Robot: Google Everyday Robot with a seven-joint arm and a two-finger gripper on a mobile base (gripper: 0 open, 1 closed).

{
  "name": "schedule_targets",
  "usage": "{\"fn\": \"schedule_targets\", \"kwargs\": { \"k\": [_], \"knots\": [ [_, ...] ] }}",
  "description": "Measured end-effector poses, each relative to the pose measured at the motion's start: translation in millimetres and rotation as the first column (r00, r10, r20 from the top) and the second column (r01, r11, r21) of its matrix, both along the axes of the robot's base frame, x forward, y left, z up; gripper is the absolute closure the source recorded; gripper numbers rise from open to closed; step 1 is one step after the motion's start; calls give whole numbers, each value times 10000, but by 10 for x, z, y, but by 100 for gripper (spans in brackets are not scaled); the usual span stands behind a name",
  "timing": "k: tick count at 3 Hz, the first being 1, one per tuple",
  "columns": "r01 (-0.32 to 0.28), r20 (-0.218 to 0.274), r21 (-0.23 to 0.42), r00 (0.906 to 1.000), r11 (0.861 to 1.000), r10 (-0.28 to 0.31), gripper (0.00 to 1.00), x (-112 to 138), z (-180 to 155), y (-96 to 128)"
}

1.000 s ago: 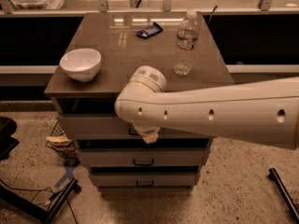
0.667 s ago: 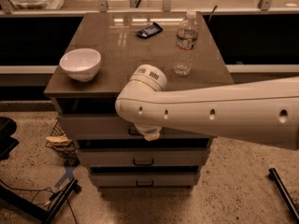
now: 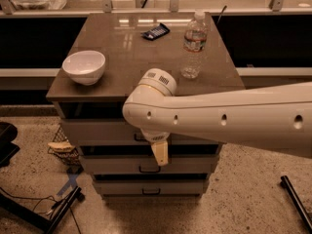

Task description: Open top drawer

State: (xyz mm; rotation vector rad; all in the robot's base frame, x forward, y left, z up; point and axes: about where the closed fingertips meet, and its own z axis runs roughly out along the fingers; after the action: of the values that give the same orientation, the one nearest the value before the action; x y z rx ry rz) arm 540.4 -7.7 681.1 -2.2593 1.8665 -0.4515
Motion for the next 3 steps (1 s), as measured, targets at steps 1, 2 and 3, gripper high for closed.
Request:
{"fn": "schedule_targets", "kwargs": {
  "k": [1, 2, 3],
  "knots": [
    [501, -457, 462, 9978, 9977, -480, 0, -101, -147, 19],
    [1418, -692, 827, 9883, 9864, -1363, 0, -323, -126, -59],
    [1559, -702, 870, 9862, 9839, -1501, 0, -343, -114, -69]
  ]
}}
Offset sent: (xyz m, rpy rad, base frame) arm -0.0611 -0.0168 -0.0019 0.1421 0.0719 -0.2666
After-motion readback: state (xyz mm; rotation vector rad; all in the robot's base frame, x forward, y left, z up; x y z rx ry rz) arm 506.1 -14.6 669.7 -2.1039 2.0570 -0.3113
